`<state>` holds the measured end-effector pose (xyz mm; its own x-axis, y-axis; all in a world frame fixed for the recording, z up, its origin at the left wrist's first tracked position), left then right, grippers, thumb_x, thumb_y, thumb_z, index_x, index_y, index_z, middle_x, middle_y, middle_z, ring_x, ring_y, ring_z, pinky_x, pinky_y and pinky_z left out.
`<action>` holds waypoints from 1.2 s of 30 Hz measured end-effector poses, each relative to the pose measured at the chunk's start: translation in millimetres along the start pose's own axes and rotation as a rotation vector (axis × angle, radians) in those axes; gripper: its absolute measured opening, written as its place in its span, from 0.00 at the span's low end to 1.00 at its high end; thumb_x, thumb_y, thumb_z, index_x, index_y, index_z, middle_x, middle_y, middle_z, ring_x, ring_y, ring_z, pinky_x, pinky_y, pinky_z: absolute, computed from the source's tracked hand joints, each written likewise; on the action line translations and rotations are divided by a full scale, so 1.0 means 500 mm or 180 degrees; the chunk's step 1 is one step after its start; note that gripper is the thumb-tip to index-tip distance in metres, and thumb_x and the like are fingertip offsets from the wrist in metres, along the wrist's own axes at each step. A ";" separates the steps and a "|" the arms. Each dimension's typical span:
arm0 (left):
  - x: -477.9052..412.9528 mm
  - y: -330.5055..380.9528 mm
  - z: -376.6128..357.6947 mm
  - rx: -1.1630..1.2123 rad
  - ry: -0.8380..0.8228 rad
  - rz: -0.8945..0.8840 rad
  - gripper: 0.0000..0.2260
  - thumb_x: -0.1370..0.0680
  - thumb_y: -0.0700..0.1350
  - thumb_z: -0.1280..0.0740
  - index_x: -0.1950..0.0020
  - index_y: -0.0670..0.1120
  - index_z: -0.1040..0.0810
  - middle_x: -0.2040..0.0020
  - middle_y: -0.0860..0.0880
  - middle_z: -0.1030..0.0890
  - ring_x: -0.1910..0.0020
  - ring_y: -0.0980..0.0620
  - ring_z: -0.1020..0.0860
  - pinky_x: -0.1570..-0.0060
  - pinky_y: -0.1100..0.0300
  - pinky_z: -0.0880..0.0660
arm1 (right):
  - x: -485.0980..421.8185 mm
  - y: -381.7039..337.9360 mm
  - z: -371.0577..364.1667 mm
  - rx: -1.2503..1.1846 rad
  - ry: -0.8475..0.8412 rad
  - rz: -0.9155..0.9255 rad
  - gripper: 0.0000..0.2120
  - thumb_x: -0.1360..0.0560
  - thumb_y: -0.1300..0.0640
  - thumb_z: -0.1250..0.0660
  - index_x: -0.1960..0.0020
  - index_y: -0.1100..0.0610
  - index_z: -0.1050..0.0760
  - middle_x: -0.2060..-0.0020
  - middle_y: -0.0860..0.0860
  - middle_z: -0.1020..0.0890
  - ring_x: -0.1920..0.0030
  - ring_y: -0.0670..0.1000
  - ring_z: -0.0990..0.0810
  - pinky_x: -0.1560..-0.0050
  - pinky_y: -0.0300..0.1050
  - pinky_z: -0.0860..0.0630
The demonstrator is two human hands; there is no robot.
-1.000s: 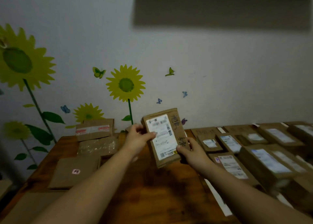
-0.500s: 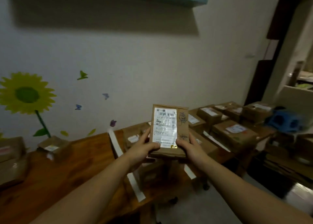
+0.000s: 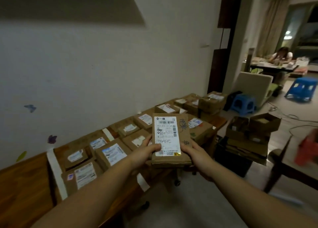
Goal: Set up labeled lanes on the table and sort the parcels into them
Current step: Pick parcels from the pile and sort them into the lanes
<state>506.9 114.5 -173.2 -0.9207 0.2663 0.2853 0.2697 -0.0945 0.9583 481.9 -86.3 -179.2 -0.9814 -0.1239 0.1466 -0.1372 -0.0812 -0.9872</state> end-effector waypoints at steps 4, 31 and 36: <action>-0.124 0.021 -0.029 -0.0102 0.0075 -0.0010 0.33 0.26 0.51 0.31 0.26 0.60 0.45 0.44 0.53 0.20 0.50 0.51 0.19 0.48 0.49 0.22 | -0.085 0.005 0.067 0.0038 0.0274 0.0040 0.16 0.27 0.40 0.33 0.41 0.32 0.31 0.44 0.40 0.20 0.50 0.43 0.20 0.54 0.41 0.24; -0.903 0.190 -0.247 -0.2082 0.0446 -0.0462 0.30 0.22 0.58 0.40 0.23 0.54 0.49 0.25 0.49 0.39 0.31 0.51 0.35 0.38 0.62 0.36 | -0.796 0.001 0.598 0.3121 0.0098 0.1155 0.23 0.20 0.46 0.41 0.26 0.45 0.38 0.27 0.50 0.39 0.33 0.48 0.33 0.36 0.37 0.36; -0.962 0.181 -0.183 -0.2087 0.1076 -0.0414 0.17 0.20 0.55 0.44 0.31 0.66 0.40 0.26 0.53 0.37 0.28 0.51 0.38 0.36 0.59 0.38 | -0.905 0.014 0.616 0.2973 -0.0204 0.1341 0.23 0.21 0.47 0.40 0.27 0.46 0.36 0.27 0.50 0.38 0.35 0.45 0.32 0.38 0.33 0.39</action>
<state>948.4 -109.9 -225.1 -0.9987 0.0151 0.0488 0.0265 -0.6627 0.7484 966.1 -335.6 -233.1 -0.9129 -0.3708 -0.1706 0.4030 -0.7529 -0.5203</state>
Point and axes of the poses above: each hand's wrist, its own x-axis away from the middle knuckle, its own z-axis out of the back of the hand, y = z × x, the point moved 2 cm from there along -x, towards the middle knuckle
